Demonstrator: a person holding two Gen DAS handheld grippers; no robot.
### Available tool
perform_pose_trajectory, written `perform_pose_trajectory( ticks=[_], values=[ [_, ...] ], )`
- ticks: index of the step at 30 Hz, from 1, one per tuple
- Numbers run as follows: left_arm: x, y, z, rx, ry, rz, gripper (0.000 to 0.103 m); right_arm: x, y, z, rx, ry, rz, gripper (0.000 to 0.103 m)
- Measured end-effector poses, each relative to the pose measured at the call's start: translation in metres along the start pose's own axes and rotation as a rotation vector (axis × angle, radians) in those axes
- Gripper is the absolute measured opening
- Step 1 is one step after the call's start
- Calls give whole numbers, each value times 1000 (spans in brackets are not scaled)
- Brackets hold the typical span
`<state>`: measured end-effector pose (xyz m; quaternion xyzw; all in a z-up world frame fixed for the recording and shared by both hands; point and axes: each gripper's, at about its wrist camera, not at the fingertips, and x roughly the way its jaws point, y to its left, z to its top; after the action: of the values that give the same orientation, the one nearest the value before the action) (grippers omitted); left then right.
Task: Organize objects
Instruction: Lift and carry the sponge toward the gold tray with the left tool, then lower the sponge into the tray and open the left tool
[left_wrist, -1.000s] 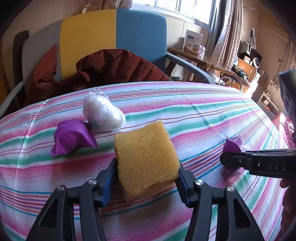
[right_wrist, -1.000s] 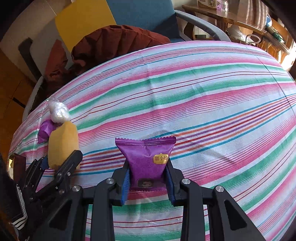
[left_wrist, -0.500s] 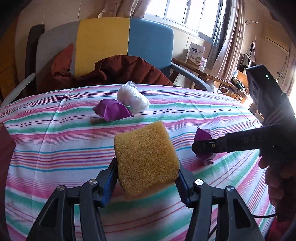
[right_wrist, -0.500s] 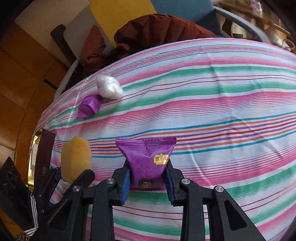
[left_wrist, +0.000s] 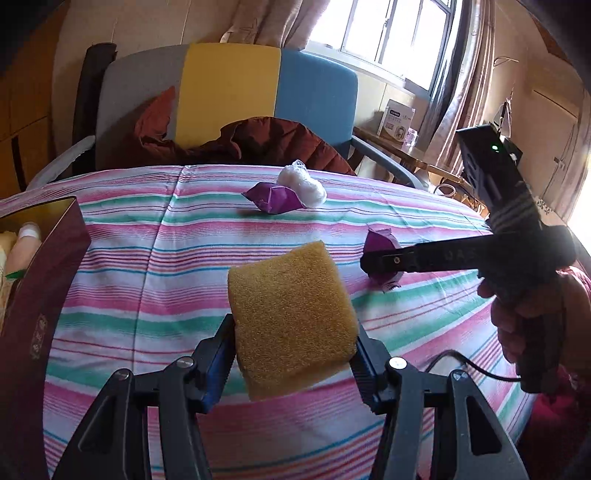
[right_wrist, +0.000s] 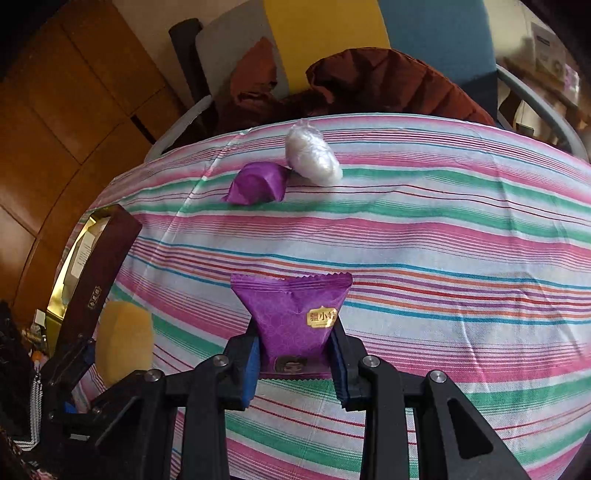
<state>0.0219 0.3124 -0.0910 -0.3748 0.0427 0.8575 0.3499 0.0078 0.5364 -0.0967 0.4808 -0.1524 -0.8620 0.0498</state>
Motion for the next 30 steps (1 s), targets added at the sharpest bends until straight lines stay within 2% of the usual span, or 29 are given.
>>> perform_pose_trajectory(
  ticks=[8,12,18,25,30],
  values=[
    [-60,20,-19,-2,-53,-32,58,8,9,-6,-63,26,-27,33],
    [-88,47,-17,-56,-89,-9,57,9,10,-6,-65,20,-28,33],
    [-121,101,-15,-152,-110,70,58,1,21,-6,-109,-26,-5,33],
    [-142,170,-23,-245,-41,148,58,-5,32,-6,-137,-55,14,33],
    [-147,222,-24,-311,48,207,58,-11,37,-4,-145,-82,18,33]
  ],
)
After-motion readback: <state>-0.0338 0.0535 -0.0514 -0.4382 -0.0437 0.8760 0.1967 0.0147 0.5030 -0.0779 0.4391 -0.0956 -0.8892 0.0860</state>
